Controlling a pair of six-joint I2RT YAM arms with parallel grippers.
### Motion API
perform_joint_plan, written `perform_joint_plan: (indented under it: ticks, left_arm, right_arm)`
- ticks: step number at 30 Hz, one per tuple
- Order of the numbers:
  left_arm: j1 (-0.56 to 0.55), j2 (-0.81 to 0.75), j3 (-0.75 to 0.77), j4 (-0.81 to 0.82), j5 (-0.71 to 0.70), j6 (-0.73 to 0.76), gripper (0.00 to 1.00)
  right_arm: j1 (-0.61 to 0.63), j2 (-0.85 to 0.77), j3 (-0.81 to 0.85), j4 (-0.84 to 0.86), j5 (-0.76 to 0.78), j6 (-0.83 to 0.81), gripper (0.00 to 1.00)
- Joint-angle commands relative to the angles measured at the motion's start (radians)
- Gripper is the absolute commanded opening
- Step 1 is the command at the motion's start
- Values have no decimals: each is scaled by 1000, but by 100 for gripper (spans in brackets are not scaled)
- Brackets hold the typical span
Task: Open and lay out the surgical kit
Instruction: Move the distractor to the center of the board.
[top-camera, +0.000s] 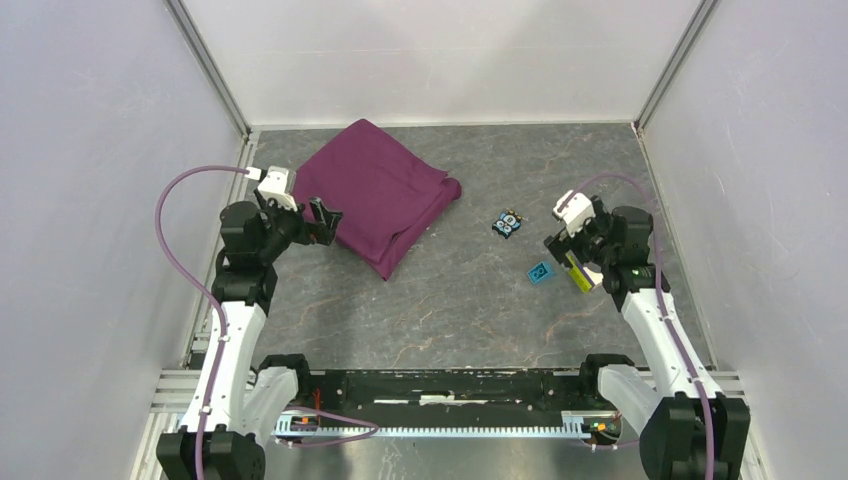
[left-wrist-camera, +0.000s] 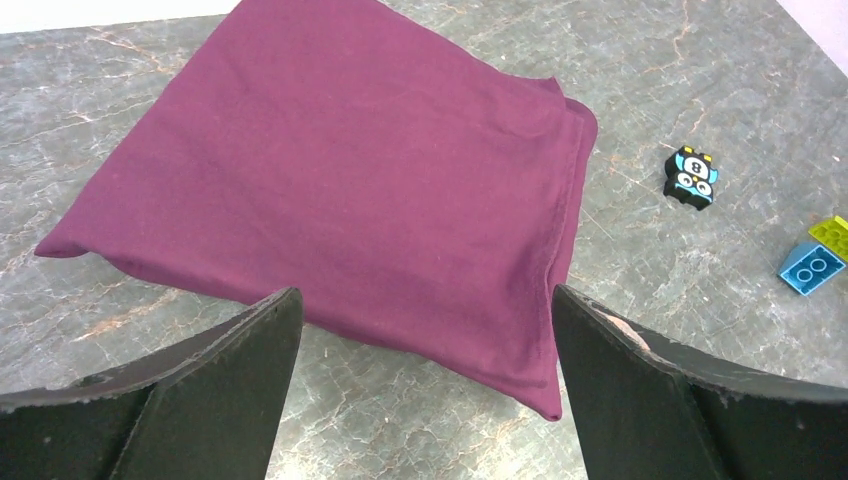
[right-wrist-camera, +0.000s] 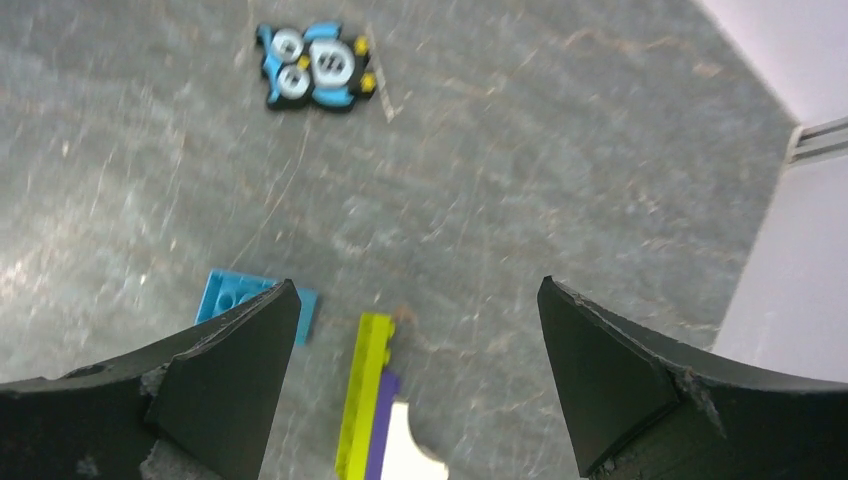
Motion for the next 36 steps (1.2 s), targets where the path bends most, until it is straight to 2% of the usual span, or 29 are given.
perform_joint_plan:
  ticks: [1, 6, 13, 20, 28, 33, 36]
  left_arm:
    - [3, -2, 35, 7, 42, 43, 100]
    - [3, 4, 30, 13, 44, 38, 100]
    - [3, 5, 31, 13, 42, 34, 100]
    - [4, 7, 29, 13, 40, 35, 100]
    - [3, 6, 28, 13, 35, 38, 100]
    - [3, 4, 27, 15, 32, 38, 100]
    - [3, 0, 25, 19, 30, 39, 100]
  right_arm:
    - [11, 18, -13, -162, -34, -150, 97]
    - [35, 73, -35, -272, -108, -259, 98]
    - [73, 174, -79, -234, -96, -281, 99]
    - [98, 313, -31, -134, -53, -224, 84]
    - [111, 552, 133, -58, -28, -114, 62]
    - [113, 714, 288, 2, -30, 30, 59]
    - [115, 804, 389, 65, 28, 116, 58]
